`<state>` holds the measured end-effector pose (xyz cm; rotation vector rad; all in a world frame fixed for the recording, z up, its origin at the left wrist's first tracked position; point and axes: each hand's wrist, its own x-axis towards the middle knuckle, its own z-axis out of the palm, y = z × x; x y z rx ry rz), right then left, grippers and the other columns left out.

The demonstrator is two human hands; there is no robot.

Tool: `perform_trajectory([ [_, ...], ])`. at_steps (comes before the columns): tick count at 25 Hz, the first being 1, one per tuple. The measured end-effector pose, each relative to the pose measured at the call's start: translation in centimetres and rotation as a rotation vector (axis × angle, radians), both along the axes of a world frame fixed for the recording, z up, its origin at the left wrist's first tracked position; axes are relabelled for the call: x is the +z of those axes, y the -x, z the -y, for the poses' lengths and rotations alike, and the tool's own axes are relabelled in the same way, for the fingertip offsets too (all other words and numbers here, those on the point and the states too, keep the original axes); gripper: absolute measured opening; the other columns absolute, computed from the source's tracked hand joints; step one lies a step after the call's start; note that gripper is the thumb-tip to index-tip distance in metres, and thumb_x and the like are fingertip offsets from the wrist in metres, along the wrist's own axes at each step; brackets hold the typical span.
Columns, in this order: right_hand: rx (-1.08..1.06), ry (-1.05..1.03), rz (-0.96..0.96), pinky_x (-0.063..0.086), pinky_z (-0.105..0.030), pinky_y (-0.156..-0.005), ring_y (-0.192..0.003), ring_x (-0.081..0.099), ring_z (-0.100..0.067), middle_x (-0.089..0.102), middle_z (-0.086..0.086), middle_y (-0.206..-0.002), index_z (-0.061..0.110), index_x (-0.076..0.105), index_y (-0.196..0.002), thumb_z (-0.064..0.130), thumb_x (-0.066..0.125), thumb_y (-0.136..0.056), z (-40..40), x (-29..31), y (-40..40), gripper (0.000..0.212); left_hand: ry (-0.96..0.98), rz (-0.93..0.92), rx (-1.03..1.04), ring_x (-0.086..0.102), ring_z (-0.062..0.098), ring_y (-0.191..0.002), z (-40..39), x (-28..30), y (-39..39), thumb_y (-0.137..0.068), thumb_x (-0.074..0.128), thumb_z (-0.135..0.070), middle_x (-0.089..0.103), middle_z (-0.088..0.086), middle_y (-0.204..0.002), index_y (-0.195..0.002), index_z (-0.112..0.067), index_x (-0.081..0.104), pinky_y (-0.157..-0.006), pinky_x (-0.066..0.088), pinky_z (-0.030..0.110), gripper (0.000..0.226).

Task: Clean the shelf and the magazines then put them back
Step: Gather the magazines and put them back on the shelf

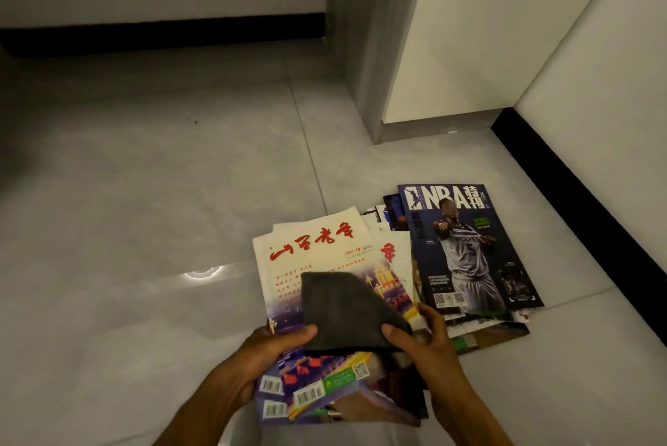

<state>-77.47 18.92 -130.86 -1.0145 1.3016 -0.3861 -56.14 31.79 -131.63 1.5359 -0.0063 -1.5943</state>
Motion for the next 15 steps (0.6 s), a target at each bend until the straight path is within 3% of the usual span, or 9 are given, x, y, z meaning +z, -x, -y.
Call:
perform_trajectory([
  [3, 0.015, 0.007, 0.011, 0.045, -0.037, -0.090, -0.110, 0.050, -0.021, 0.049, 0.004, -0.123, 0.037, 0.043, -0.128, 0.023, 0.083, -0.070, -1.8, 0.0, -1.5, 0.072, -0.005, 0.046, -0.012, 0.070, 0.038, -0.092, -1.9, 1.1, -1.5, -0.055, 0.092, -0.035, 0.073, 0.017, -0.102, -0.120, -0.014, 0.053, -0.093, 0.051, 0.055, 0.079],
  [6, 0.055, 0.014, 0.045, 0.045, -0.050, -0.100, -0.118, 0.051, -0.029, 0.051, 0.000, -0.132, 0.043, 0.041, -0.133, 0.036, 0.086, -0.055, -2.9, 1.0, -3.5, 0.090, 0.025, 0.083, 0.009, 0.071, 0.037, -0.090, -3.4, 2.1, -3.2, -0.045, 0.094, -0.040, 0.073, 0.015, -0.101, -0.119, -0.014, 0.054, -0.091, 0.053, 0.053, 0.088],
  [11, 0.096, 0.067, 0.096, 0.050, -0.050, -0.091, -0.116, 0.051, -0.032, 0.045, 0.000, -0.132, 0.044, 0.036, -0.139, 0.035, 0.080, -0.060, -2.9, 3.9, -5.9, 0.090, 0.092, 0.218, 0.057, 0.073, 0.029, -0.080, -4.0, 5.9, -5.4, -0.062, 0.083, -0.037, 0.076, 0.008, -0.092, -0.112, -0.015, 0.058, -0.085, 0.057, 0.047, 0.061],
  [15, 0.132, 0.172, 0.051, 0.047, -0.049, -0.093, -0.116, 0.048, -0.028, 0.045, 0.001, -0.132, 0.041, 0.038, -0.131, 0.030, 0.078, -0.062, -3.3, 11.7, -7.5, 0.080, 0.189, 0.191, 0.092, 0.074, 0.024, -0.080, -5.2, 13.2, -7.2, -0.070, 0.082, -0.031, 0.076, 0.003, -0.092, -0.110, -0.018, 0.060, -0.080, 0.059, 0.041, 0.048],
])
